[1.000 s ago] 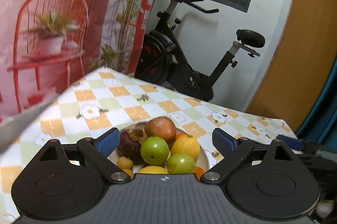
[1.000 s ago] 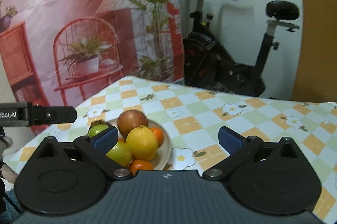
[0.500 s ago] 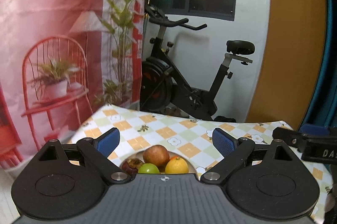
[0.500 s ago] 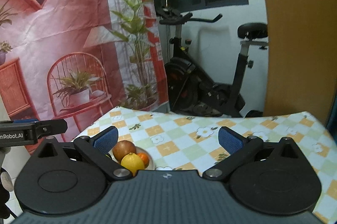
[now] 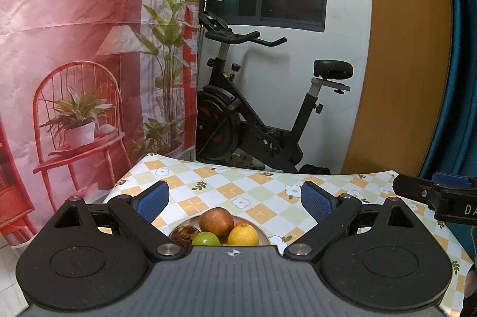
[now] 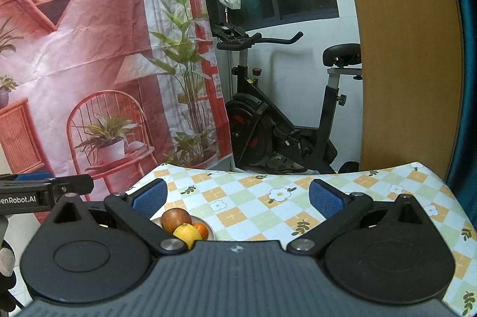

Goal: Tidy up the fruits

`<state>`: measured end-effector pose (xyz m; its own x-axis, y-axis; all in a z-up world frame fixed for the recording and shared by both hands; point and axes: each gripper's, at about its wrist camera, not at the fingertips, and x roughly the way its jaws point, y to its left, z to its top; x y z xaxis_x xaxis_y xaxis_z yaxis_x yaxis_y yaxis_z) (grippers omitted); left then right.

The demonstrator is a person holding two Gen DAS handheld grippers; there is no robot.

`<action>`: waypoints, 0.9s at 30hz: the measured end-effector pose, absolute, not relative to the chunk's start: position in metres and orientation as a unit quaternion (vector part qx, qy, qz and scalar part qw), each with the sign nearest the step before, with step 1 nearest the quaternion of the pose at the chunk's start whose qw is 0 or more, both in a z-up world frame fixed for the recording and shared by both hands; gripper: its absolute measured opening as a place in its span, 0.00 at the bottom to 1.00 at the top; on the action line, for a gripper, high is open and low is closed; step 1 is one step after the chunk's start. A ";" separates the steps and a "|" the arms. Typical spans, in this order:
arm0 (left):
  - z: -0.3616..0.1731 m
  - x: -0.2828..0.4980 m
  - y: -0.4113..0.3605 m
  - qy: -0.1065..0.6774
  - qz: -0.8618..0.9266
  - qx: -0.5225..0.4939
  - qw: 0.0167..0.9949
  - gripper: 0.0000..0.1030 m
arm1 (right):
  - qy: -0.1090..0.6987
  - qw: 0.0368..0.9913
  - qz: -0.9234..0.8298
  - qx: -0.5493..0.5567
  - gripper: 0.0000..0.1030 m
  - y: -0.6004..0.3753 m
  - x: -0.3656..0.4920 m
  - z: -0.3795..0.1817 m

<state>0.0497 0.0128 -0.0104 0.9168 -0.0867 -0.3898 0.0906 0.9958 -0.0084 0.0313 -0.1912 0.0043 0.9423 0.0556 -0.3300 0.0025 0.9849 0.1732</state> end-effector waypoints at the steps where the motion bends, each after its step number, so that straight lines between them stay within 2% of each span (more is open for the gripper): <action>1: -0.010 0.049 0.013 0.198 -0.046 0.005 0.979 0.94 | 0.169 0.982 0.014 0.087 1.00 -0.192 0.032 0.005; 18: -0.006 0.041 0.006 0.191 -0.032 0.019 0.981 1.00 | 0.168 0.982 0.018 0.087 1.00 -0.193 0.030 0.008; 27: -0.003 0.038 0.004 0.191 -0.022 0.032 0.981 1.00 | 0.169 0.982 0.019 0.086 1.00 -0.192 0.030 0.008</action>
